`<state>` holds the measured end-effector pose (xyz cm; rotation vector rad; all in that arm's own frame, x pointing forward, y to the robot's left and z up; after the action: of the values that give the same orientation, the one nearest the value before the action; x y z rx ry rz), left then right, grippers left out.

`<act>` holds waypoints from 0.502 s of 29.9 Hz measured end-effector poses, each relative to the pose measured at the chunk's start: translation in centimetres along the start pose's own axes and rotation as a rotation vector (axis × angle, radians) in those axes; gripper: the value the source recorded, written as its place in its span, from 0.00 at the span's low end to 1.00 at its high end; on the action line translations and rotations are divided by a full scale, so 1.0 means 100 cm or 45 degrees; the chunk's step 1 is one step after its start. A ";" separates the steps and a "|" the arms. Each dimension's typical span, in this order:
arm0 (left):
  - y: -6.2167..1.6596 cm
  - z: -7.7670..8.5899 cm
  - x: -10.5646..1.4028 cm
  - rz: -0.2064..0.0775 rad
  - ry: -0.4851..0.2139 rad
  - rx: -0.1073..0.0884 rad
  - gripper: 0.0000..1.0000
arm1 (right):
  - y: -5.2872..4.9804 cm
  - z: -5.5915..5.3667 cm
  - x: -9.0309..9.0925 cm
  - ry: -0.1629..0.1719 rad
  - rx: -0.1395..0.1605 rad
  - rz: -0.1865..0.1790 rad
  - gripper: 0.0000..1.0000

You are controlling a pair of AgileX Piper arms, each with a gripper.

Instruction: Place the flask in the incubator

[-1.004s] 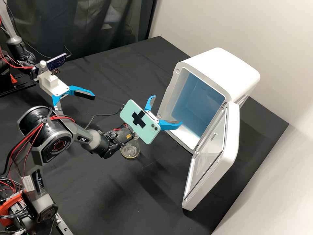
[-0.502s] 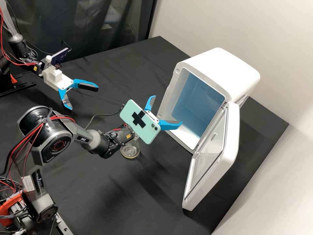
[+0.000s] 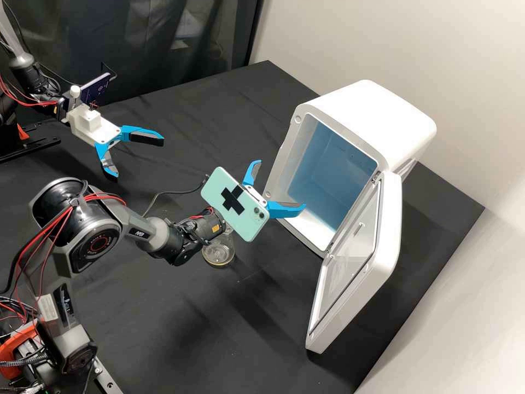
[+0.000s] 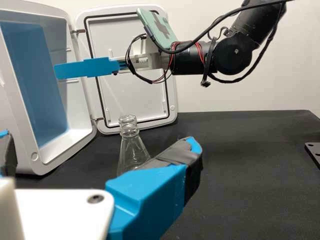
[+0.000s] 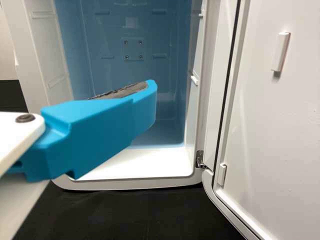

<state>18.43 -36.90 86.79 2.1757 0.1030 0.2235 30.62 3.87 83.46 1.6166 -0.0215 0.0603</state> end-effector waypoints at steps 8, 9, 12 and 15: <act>-0.0037 0.006 0.003 -0.022 -0.039 0.019 1.00 | 0.000 0.000 0.000 0.000 0.000 0.000 1.00; -0.0058 0.005 0.003 -0.035 -0.040 0.023 1.00 | 0.000 0.000 0.000 0.000 0.000 0.000 1.00; -0.0145 0.003 0.006 -0.085 -0.034 0.024 1.00 | 0.000 0.000 0.000 0.000 0.000 0.000 1.00; -0.0224 0.001 0.008 -0.131 -0.029 0.030 1.00 | 0.000 0.000 0.000 0.000 0.000 0.000 1.00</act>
<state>19.20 -35.53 85.02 2.1889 0.2051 0.1396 30.62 3.87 83.46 1.6166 -0.0215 0.0603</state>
